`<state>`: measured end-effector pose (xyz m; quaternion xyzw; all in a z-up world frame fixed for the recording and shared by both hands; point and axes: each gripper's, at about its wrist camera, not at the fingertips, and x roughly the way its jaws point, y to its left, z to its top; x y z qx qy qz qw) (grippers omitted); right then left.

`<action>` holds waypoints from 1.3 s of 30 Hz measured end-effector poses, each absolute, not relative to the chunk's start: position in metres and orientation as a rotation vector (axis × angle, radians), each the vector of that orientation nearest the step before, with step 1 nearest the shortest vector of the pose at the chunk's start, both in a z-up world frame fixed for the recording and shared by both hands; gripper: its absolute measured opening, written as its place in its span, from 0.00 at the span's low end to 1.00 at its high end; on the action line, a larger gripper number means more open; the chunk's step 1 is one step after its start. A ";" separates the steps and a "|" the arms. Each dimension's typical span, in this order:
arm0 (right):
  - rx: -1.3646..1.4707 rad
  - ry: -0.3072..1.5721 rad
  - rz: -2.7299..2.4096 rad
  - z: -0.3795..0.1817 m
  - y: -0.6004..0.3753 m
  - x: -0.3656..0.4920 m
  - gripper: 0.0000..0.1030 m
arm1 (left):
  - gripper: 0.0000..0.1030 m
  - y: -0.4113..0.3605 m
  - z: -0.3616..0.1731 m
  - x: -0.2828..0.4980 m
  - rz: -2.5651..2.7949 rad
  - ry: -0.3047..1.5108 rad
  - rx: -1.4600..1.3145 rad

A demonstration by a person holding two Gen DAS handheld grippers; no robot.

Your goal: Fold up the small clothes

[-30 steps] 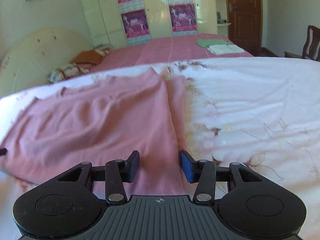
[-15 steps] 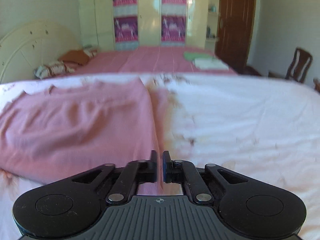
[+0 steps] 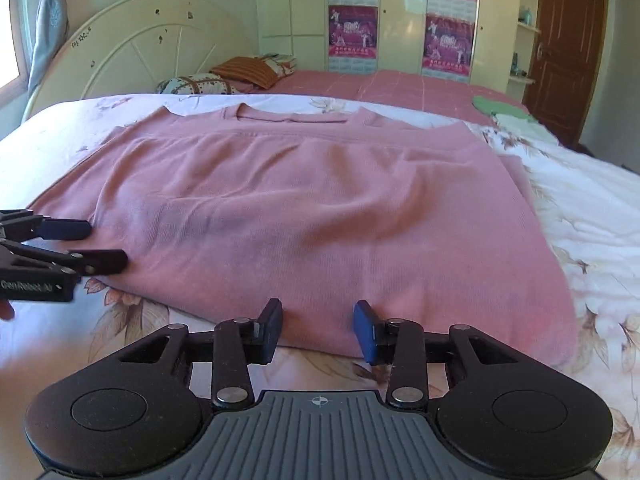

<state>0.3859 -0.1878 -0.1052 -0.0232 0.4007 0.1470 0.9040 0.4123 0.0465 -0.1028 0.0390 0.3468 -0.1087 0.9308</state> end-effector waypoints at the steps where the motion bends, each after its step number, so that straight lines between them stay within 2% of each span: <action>1: -0.046 0.822 0.298 -0.101 -0.191 0.388 0.37 | 0.72 0.049 -0.099 0.416 -0.225 0.694 0.056; 4: -0.003 0.729 0.270 -0.084 -0.197 0.399 0.32 | 0.72 0.036 -0.090 0.440 -0.264 0.691 0.003; 8: -0.024 0.750 0.278 -0.092 -0.178 0.432 0.32 | 0.72 -0.011 -0.098 0.463 -0.318 0.703 0.114; 10: -0.060 0.805 0.253 -0.108 -0.174 0.446 0.32 | 0.76 -0.020 -0.114 0.471 -0.296 0.737 0.175; 17: -0.029 0.727 0.232 -0.091 -0.202 0.442 0.32 | 0.75 0.006 -0.105 0.466 -0.233 0.700 0.114; 21: -0.043 0.802 0.148 -0.110 -0.219 0.457 0.32 | 0.81 0.016 -0.117 0.476 -0.247 0.728 0.062; 32: -0.012 0.796 0.072 -0.109 -0.261 0.442 0.32 | 0.80 0.031 -0.114 0.464 -0.211 0.737 0.105; 39: -0.054 0.806 0.072 -0.108 -0.256 0.443 0.32 | 0.80 0.027 -0.116 0.464 -0.192 0.731 0.115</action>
